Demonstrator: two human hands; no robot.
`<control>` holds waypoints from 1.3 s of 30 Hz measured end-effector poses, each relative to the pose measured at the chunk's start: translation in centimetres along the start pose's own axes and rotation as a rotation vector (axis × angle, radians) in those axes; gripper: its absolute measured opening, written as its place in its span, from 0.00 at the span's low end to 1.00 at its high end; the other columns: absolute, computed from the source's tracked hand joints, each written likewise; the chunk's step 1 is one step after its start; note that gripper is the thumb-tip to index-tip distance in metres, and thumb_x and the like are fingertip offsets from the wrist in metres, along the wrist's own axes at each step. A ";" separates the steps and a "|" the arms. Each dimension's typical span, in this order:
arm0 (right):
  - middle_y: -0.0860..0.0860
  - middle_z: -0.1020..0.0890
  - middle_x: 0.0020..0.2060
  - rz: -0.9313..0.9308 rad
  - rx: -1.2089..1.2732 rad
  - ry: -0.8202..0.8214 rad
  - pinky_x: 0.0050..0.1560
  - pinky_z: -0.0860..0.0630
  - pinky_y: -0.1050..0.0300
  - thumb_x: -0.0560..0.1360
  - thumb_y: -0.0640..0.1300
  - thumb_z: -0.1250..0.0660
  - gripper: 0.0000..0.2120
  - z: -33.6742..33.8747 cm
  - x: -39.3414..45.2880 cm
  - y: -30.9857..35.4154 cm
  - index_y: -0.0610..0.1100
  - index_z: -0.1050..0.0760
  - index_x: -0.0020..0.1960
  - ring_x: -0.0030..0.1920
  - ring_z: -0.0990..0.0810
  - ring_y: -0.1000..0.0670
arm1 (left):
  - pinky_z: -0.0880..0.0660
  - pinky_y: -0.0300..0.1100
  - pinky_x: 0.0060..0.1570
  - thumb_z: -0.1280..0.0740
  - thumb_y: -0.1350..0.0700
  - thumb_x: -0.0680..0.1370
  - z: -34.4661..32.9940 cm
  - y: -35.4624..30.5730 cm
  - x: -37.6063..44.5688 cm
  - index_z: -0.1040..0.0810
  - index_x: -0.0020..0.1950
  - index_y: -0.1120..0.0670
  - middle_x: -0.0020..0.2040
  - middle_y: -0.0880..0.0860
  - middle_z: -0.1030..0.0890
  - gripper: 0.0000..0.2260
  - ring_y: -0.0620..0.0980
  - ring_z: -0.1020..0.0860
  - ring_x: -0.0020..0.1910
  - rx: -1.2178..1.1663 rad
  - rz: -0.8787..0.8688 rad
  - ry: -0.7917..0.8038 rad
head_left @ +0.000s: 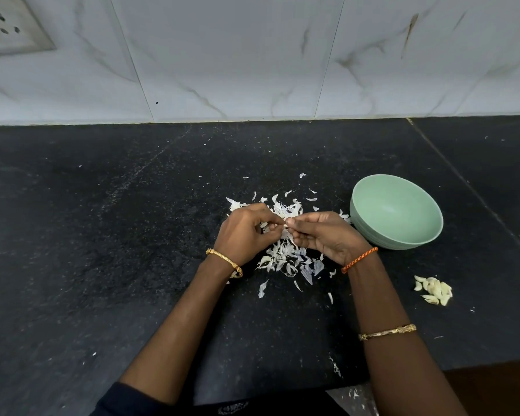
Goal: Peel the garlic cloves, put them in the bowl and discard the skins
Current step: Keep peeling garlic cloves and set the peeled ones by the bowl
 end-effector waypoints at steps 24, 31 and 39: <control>0.45 0.18 0.36 0.251 -0.001 -0.089 0.35 0.22 0.63 0.74 0.36 0.30 0.03 -0.7 -0.7 0.8 0.41 0.20 0.48 0.34 0.19 0.54 | 0.33 0.34 0.31 0.26 0.61 0.69 -1.2 2.4 -0.6 0.19 0.32 0.50 0.23 0.41 0.30 0.09 0.40 0.35 0.26 -0.520 0.448 -0.118; 0.41 0.16 0.44 0.336 -0.009 0.051 0.47 0.19 0.59 0.74 0.29 0.34 0.08 -1.8 -1.4 1.1 0.37 0.20 0.50 0.43 0.17 0.50 | 0.30 0.29 0.29 0.28 0.64 0.73 -1.3 2.8 -1.0 0.19 0.33 0.54 0.28 0.45 0.23 0.09 0.39 0.28 0.27 -0.646 0.559 -0.125; 0.44 0.16 0.41 0.319 0.011 0.039 0.42 0.19 0.61 0.76 0.35 0.34 0.06 -1.8 -1.3 0.9 0.36 0.20 0.51 0.41 0.16 0.52 | 0.42 0.31 0.19 0.34 0.64 0.75 -1.4 2.6 -1.4 0.24 0.26 0.52 0.18 0.43 0.36 0.17 0.39 0.41 0.18 -0.737 0.631 -0.087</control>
Point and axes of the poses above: each hand's wrist, its own x-axis towards the middle knuckle, its own z-axis out of the back of the hand, y = z × x, the point moved 8 cm from there along x, towards the middle knuckle
